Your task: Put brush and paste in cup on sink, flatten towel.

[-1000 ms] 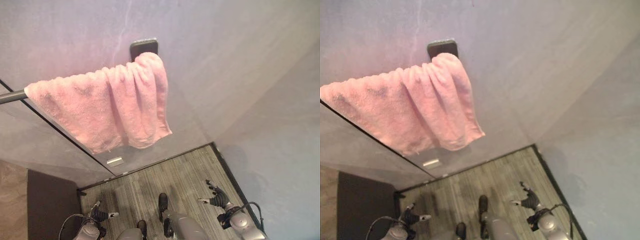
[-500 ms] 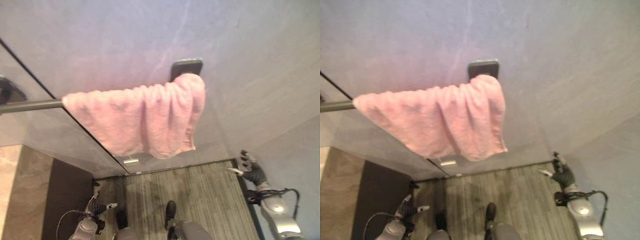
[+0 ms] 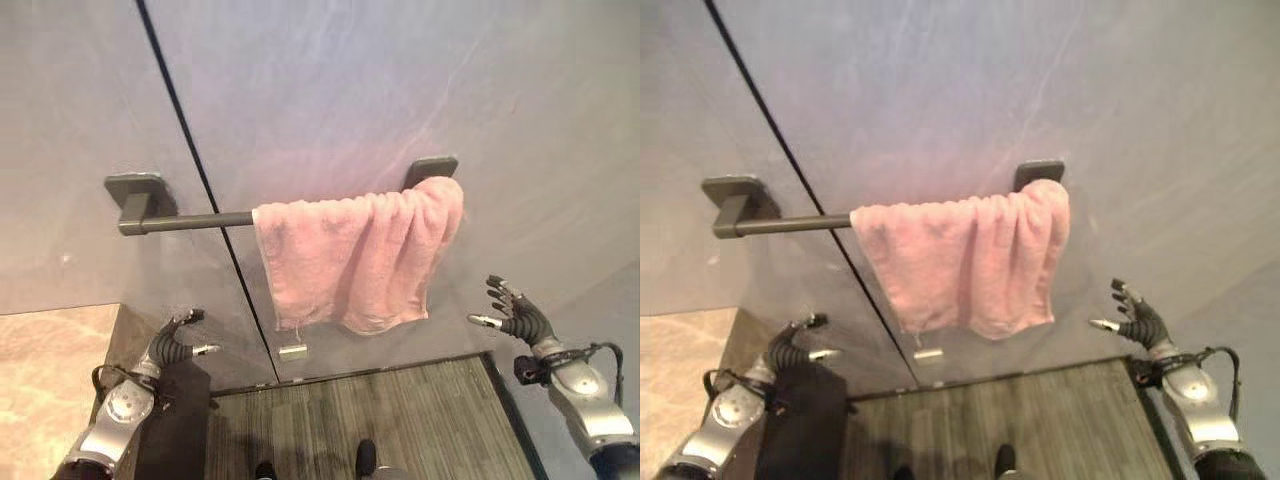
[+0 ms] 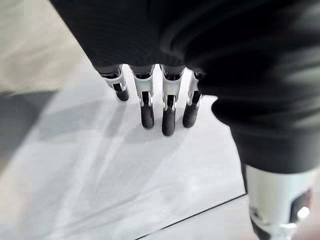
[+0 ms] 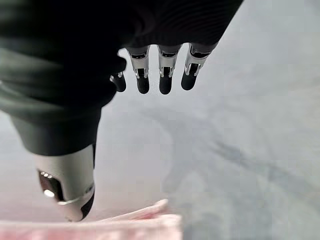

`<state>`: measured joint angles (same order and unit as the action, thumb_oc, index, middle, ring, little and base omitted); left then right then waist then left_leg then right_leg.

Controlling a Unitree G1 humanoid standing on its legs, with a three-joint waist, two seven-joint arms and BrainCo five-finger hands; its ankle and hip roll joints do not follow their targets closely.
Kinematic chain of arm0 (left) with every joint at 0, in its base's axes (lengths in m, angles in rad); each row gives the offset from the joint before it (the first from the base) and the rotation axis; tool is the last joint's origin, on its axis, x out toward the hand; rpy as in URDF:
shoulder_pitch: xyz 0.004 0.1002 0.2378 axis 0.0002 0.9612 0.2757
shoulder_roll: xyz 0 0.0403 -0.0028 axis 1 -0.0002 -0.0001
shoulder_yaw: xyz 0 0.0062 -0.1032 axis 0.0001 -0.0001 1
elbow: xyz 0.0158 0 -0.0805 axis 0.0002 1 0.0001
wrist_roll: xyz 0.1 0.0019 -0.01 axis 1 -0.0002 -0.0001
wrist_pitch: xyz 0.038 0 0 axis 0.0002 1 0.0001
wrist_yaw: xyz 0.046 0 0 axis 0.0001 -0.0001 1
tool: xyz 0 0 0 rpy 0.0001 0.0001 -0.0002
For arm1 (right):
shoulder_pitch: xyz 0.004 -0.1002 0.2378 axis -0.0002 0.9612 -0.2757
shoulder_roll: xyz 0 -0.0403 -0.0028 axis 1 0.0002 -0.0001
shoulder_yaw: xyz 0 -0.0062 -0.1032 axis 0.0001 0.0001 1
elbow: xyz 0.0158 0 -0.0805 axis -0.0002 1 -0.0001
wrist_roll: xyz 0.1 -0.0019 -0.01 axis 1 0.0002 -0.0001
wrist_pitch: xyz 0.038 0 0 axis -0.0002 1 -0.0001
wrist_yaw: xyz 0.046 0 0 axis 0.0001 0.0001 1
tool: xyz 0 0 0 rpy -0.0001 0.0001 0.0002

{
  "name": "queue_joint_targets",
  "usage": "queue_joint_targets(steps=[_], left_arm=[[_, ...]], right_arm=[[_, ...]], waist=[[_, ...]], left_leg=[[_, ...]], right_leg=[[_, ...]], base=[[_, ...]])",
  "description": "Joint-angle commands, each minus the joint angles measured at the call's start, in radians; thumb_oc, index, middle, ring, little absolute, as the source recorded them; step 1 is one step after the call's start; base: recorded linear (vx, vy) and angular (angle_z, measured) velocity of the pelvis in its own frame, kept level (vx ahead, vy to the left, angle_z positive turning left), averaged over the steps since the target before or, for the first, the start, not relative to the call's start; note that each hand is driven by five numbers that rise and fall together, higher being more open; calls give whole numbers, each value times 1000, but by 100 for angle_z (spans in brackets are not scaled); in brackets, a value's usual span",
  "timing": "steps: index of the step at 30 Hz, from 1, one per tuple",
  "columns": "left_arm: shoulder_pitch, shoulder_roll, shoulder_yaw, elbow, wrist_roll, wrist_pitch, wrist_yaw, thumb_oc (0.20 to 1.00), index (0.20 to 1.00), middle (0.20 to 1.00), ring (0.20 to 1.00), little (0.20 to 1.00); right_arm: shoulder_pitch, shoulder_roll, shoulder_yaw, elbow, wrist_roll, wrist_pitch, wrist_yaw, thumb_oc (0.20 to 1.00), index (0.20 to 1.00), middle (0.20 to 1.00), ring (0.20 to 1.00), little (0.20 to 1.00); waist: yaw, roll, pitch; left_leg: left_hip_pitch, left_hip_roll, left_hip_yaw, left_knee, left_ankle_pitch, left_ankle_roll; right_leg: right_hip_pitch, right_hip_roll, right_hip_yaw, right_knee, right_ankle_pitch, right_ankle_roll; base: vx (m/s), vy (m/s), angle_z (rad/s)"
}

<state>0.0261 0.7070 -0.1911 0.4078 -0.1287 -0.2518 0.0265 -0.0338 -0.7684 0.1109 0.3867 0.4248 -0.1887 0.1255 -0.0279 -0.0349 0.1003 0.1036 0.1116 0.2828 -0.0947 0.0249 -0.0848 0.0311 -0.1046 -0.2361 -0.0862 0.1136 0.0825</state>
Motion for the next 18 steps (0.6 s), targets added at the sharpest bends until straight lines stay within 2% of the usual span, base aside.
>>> queue_joint_targets(steps=[1, 4, 5, 8, 10, 12, 13, 14, 15, 16, 17, 18], left_arm=[[-131, 24, -81, -55, -133, -86, -62, 1000, 1000, 1000, 1000, 1000], [-202, -9, -138, -96, -195, -83, -81, 1000, 1000, 1000, 1000, 1000], [-252, -41, -181, -89, -225, -77, -93, 1000, 1000, 1000, 1000, 1000], [-280, -64, -204, -74, -239, -75, -97, 1000, 1000, 1000, 1000, 1000], [-345, -112, -264, -81, -232, -69, -90, 1000, 1000, 1000, 1000, 1000], [-345, -112, -264, -81, -232, -69, -90, 1000, 1000, 1000, 1000, 1000], [-356, -128, -284, -99, -250, -65, -99, 1000, 1000, 1000, 1000, 1000], [-356, -128, -284, -99, -250, -65, -99, 1000, 1000, 1000, 1000, 1000], [-372, -172, -313, -101, -262, -52, -93, 1000, 1000, 1000, 1000, 1000], [-372, -179, -320, -96, -266, -48, -98, 451, 451, 451, 451, 451], [-372, -180, -320, -96, -266, -48, -98, 200, 200, 200, 200, 200], [-373, -184, -325, -94, -260, -43, -97, 200, 200, 200, 200, 200]], right_arm=[[-139, -52, 98, 76, 98, -15, 41, 1000, 1000, 1000, 1000, 1000], [-249, -15, 188, 139, 126, 5, 57, 1000, 1000, 1000, 1000, 1000], [-319, 30, 247, 182, 150, 18, 67, 1000, 1000, 1000, 1000, 1000], [-364, 66, 284, 213, 161, 27, 73, 1000, 1000, 1000, 1000, 1000], [-475, 166, 363, 257, 171, 45, 63, 1000, 1000, 1000, 1000, 1000], [-476, 166, 364, 258, 171, 44, 63, 1000, 1000, 1000, 1000, 1000], [-516, 218, 399, 251, 191, 49, 67, 1000, 1000, 1000, 1000, 1000], [-517, 218, 400, 251, 191, 49, 67, 1000, 1000, 1000, 1000, 1000], [-545, 293, 430, 241, 218, 54, 64, 1000, 1000, 1000, 1000, 1000], [-550, 304, 431, 238, 226, 56, 63, 1000, 1000, 1000, 1000, 1000], [-550, 304, 431, 238, 226, 56, 63, 718, 718, 718, 718, 718], [-553, 311, 434, 237, 227, 58, 59, 514, 514, 514, 514, 514]], waist=[[26, -8, -49], [36, -12, -55], [43, -13, -58], [46, -15, -58], [59, -17, -60], [59, -17, -59], [64, -17, -62], [64, -17, -62], [70, -16, -59], [69, -16, -58], [69, -16, -58], [69, -16, -58]], left_leg=[[-17, 11, -36, 7, 18, -19], [-4, 10, -38, 7, 13, -16], [7, 9, -39, 7, 10, -14], [14, 9, -38, 7, 8, -14], [23, 11, -40, 7, 8, -12], [24, 11, -39, 7, 8, -12], [28, 13, -41, 7, 8, -11], [28, 13, -41, 7, 8, -11], [32, 16, -43, 7, 10, -10], [32, 16, -43, 7, 11, -9], [32, 16, -43, 7, 11, -9], [32, 16, -43, 7, 11, -8]], right_leg=[[-49, -55, 30, 104, -46, 78], [-32, -59, 30, 96, -45, 78], [-21, -59, 31, 96, -47, 76], [-12, -59, 32, 94, -49, 75], [2, -58, 35, 92, -53, 71], [3, -58, 35, 92, -53, 71], [5, -58, 36, 94, -57, 69], [5, -58, 36, 94, -57, 69], [9, -56, 36, 100, -62, 65], [10, -56, 36, 101, -62, 64], [10, -56, 36, 101, -63, 64], [11, -56, 36, 101, -63, 64]], base=[[0, 0, 0], [1, 3, 1], [7, 6, 4], [5, 0, 6], [4, -7, 6], [0, 0, 0], [0, 0, 0], [12, -10, -4], [3, -8, -4], [3, -8, -6], [0, 0, 0], [0, 0, 0]])
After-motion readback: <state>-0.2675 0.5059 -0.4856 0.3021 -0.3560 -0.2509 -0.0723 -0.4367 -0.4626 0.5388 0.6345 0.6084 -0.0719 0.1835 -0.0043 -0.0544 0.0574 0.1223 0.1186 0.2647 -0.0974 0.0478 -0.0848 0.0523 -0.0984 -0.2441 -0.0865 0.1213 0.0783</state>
